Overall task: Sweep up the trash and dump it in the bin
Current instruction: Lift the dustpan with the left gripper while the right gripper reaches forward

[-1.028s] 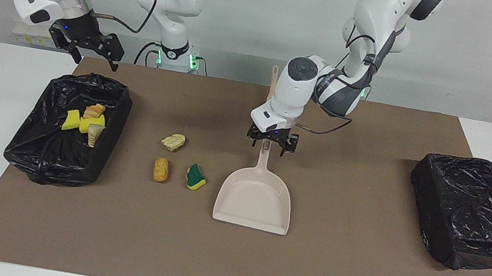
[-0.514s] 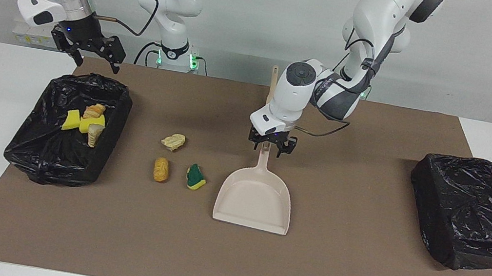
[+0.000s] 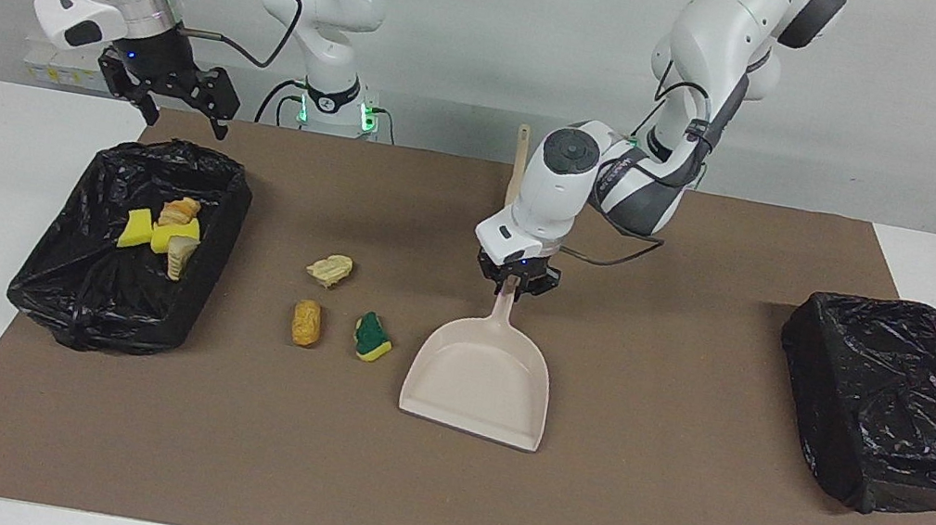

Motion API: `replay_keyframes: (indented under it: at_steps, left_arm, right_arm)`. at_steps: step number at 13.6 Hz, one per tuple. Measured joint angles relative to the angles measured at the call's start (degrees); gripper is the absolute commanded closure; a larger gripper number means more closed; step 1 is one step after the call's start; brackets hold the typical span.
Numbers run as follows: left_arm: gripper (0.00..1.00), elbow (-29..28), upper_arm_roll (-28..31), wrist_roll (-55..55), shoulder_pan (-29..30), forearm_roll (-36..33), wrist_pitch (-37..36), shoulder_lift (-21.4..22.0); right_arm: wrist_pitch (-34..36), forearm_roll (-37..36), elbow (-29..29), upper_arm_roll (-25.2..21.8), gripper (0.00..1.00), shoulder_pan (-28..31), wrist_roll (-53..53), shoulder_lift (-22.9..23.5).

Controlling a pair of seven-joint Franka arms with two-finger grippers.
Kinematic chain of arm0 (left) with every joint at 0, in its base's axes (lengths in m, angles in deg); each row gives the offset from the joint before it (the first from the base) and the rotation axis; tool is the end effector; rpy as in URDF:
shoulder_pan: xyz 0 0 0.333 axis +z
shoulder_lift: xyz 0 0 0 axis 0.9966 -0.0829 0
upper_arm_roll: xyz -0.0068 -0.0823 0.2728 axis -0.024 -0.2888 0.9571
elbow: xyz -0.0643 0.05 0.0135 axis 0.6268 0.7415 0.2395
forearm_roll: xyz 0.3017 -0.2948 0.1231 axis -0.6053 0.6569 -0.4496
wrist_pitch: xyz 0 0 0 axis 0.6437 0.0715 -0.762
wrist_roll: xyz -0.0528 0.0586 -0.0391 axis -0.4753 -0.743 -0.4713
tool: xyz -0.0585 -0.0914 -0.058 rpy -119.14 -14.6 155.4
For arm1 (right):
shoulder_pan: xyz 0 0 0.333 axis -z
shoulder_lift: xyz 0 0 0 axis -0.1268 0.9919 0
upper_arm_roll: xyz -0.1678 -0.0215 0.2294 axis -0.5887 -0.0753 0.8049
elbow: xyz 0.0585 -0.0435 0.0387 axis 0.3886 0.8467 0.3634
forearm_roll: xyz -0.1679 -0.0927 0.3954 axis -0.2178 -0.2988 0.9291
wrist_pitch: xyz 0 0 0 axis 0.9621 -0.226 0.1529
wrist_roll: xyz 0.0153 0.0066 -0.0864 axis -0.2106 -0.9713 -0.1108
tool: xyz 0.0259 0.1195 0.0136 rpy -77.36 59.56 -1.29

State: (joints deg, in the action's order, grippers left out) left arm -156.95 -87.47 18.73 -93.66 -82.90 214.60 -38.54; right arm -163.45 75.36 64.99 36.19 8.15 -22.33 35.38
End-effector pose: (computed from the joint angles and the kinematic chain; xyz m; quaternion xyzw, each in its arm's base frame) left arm 0.5255 -0.4158 0.2918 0.9907 -0.1292 0.0018 0.0420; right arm 0.5897 -0.0272 0.5743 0.9991 -0.0332 -0.0269 0.0070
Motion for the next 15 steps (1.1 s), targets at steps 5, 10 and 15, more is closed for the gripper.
replay_keyframes:
  at_steps: [5, 10, 15]
  left_arm:
    - [1.00, 0.7, 2.5, 12.1, 3.2, -0.2, -2.7, 2.5]
    - [1.00, 0.9, 7.1, 33.8, 6.6, -0.2, -7.2, 4.9]
    - [1.00, 2.5, 9.9, 41.9, 6.7, -0.2, -9.0, 4.9]
  right_arm:
    - [0.0, 5.8, 3.6, 0.5, 0.00, -3.9, -0.3, -1.6]
    - [-6.5, 6.2, 10.4, 1.1, 0.00, -18.4, -15.5, -1.9]
    - [-16.0, 6.3, 16.1, 1.3, 0.00, -33.1, -35.9, 0.4]
